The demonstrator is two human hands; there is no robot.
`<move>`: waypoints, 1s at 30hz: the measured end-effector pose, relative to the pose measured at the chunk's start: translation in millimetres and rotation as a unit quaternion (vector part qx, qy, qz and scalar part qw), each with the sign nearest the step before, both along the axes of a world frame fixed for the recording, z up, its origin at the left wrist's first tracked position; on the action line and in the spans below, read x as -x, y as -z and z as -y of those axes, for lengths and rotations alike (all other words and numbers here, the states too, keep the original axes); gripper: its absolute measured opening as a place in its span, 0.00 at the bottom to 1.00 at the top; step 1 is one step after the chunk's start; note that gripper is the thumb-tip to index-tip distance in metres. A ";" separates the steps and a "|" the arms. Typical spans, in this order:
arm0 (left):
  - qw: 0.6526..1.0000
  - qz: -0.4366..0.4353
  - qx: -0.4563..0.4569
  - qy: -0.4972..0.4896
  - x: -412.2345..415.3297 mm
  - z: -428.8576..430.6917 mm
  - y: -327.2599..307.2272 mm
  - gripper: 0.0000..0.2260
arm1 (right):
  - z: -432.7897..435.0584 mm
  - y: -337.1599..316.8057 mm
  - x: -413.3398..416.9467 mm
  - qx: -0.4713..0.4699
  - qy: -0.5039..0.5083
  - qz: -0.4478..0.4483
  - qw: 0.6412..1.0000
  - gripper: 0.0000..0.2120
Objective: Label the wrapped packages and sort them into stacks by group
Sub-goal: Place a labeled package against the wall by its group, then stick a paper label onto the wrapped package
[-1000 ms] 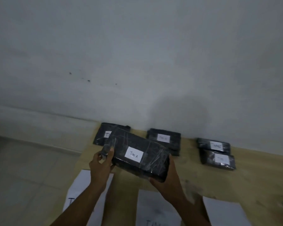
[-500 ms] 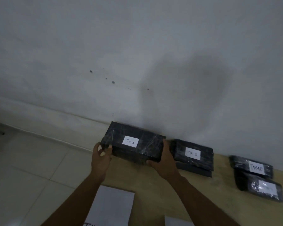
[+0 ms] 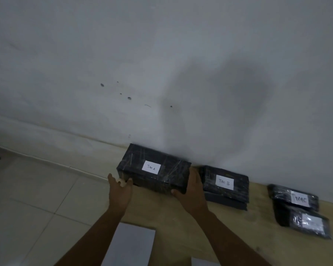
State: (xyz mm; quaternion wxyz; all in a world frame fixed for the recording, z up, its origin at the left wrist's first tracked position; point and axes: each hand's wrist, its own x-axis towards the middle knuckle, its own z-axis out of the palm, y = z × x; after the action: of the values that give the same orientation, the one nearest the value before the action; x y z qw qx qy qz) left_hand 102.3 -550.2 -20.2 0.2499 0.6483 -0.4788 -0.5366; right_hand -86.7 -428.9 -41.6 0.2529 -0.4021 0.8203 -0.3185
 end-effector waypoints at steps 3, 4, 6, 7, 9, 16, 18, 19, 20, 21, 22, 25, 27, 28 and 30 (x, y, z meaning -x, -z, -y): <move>0.999 -0.017 0.042 -0.024 5.5 -23.0 -9.5 0.14 | -20.5 -12.1 -1.9 0.037 0.003 0.023 0.999 0.42; 0.998 -0.027 0.046 -0.018 9.0 -35.0 -14.7 0.10 | -32.9 -19.1 -2.8 0.042 0.006 0.037 0.998 0.39; 0.998 -0.055 0.025 0.005 17.7 -56.1 -20.8 0.13 | -55.5 -23.7 -3.9 0.030 0.006 0.051 0.998 0.34; 0.998 -0.059 0.017 0.029 23.0 -71.5 -25.6 0.14 | -71.2 -26.4 -4.2 0.028 0.006 0.049 0.998 0.31; 0.994 -0.066 0.001 0.090 35.8 -106.2 -34.1 0.13 | -106.4 -33.2 -3.2 0.035 0.022 0.057 0.998 0.26; 0.957 -0.087 -0.017 0.276 94.6 -224.6 -60.8 0.09 | -228.5 -58.4 16.2 0.083 0.113 0.076 0.987 0.09; 0.946 -0.084 -0.022 0.313 114.0 -255.6 -64.4 0.08 | -268.1 -63.3 30.2 0.087 0.139 0.074 0.984 0.08; 0.938 -0.090 -0.027 0.332 128.4 -277.9 -65.9 0.08 | -295.8 -64.7 41.6 0.087 0.154 0.071 0.982 0.07; 0.932 -0.093 -0.030 0.348 139.8 -295.2 -66.0 0.07 | -317.8 -67.7 50.5 0.084 0.172 0.072 0.979 0.07; 0.927 -0.101 -0.033 0.359 151.9 -313.0 -67.4 0.07 | -338.9 -70.0 61.0 0.078 0.185 0.068 0.977 0.08; 0.922 -0.102 -0.034 0.371 161.5 -327.5 -66.1 0.07 | -356.8 -72.4 69.7 0.075 0.198 0.063 0.975 0.08; 0.900 -0.094 -0.034 0.423 202.3 -383.9 -61.8 0.06 | -429.0 -75.6 102.9 0.062 0.246 0.044 0.966 0.07; 0.888 -0.090 -0.041 0.450 227.8 -415.9 -56.5 0.06 | -467.3 -76.0 124.6 0.055 0.285 0.046 0.956 0.07; 0.883 -0.091 -0.047 0.457 240.1 -431.9 -54.2 0.06 | -486.2 -73.7 135.9 0.057 0.305 0.042 0.950 0.07; 0.873 -0.095 -0.061 0.474 270.4 -467.3 -46.7 0.05 | -527.8 -72.2 161.1 0.062 0.350 0.025 0.935 0.06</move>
State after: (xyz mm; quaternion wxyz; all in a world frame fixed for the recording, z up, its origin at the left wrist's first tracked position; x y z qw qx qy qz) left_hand -168.2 -83.0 26.4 -0.0301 0.3029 -0.6692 -0.6779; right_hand -247.8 98.8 30.5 0.1206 -0.0967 0.8811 -0.4469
